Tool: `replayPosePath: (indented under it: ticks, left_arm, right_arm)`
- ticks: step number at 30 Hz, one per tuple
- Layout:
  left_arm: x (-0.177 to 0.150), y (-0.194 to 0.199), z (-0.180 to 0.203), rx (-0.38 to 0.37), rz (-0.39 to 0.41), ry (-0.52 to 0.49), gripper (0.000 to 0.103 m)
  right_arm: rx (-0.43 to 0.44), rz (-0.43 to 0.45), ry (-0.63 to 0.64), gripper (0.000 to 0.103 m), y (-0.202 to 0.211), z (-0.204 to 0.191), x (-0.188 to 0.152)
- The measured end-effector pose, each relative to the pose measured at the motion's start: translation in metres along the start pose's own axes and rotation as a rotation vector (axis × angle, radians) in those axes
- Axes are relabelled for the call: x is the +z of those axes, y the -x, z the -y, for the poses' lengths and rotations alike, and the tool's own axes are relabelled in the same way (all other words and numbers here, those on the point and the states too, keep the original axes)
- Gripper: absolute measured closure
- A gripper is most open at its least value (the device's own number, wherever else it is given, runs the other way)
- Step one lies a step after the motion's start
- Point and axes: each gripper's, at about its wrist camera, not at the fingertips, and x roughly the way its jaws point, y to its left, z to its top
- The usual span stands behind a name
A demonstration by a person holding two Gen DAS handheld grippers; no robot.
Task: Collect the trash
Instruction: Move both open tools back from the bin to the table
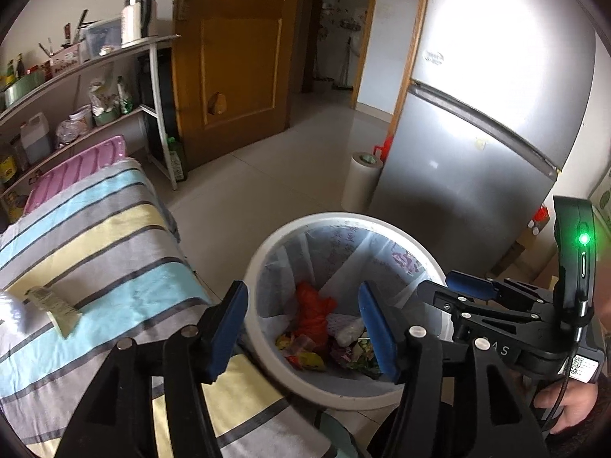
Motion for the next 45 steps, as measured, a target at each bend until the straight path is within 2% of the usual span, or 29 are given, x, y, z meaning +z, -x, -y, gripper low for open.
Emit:
replayPosePath:
  ticks: [22,37,45]
  left_arm:
    - [-0.027,0.068,-0.077,0.106,0.076,0.123,0.039]
    - [-0.056,0.104,-0.162,0.234,0.090,0.268,0.036]
    - [-0.071,0.114,-0.214,0.318,0.076,0.356,0.035]
  right_arm:
    - [0.092,0.078,0.119,0.056,0.028,-0.084,0.003]
    - [0.200,0.068,0.250,0.056,0.013,-0.165,0.008]
    - [0.260,0.031,0.378,0.056,-0.010,-0.225,0.013]
